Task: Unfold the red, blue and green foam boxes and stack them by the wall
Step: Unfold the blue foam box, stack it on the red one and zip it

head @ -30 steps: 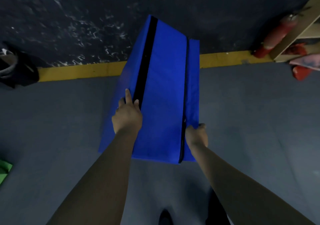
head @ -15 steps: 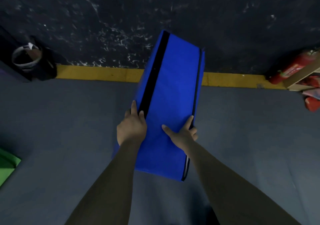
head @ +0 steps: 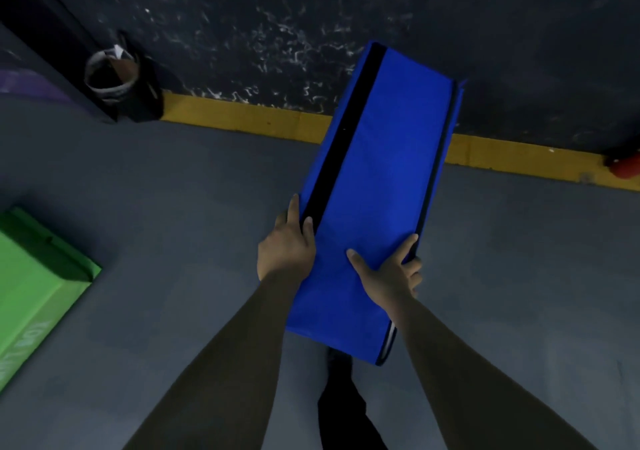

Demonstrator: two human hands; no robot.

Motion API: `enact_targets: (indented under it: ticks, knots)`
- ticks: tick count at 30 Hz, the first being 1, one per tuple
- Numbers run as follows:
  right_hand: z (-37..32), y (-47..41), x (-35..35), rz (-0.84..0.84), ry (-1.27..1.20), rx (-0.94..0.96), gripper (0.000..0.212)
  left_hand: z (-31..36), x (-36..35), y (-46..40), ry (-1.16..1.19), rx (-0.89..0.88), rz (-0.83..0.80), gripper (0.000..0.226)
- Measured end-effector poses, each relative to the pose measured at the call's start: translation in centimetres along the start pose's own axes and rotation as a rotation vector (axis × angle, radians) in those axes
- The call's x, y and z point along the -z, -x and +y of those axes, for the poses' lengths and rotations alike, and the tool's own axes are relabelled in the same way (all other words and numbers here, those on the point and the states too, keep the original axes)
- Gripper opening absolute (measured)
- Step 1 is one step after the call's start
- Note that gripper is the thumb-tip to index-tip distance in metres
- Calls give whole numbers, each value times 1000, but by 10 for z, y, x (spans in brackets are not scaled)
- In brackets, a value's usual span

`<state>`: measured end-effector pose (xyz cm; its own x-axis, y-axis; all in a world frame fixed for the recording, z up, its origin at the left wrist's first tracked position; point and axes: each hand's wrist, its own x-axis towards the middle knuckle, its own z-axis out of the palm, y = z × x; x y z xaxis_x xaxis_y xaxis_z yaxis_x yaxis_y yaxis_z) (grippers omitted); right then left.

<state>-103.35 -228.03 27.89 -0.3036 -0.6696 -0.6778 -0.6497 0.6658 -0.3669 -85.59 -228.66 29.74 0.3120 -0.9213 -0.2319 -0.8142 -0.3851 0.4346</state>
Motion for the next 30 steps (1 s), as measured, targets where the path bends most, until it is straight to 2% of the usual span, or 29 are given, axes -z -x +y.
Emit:
enact_targets:
  ticks: [12, 17, 21, 25, 28, 30]
  knots:
    - [-99, 32, -66, 91, 125, -16, 138, -93, 50, -66, 102, 54, -146, 60]
    - [-124, 44, -80, 132, 102, -51, 144, -123, 67, -86, 251, 66, -316, 89]
    - [-124, 57, -72, 174, -77, -87, 151, -143, 64, -106, 359, -6, -472, 102]
    - [-108, 64, -57, -20, -324, -125, 137, -136, 91, -111, 205, -4, -544, 84]
    - [-106, 69, -52, -95, -515, -73, 96, -132, 104, -124, 103, 43, -572, 74]
    - [-110, 67, -49, -135, -544, -74, 82, -129, 110, -131, 132, 80, -609, 60]
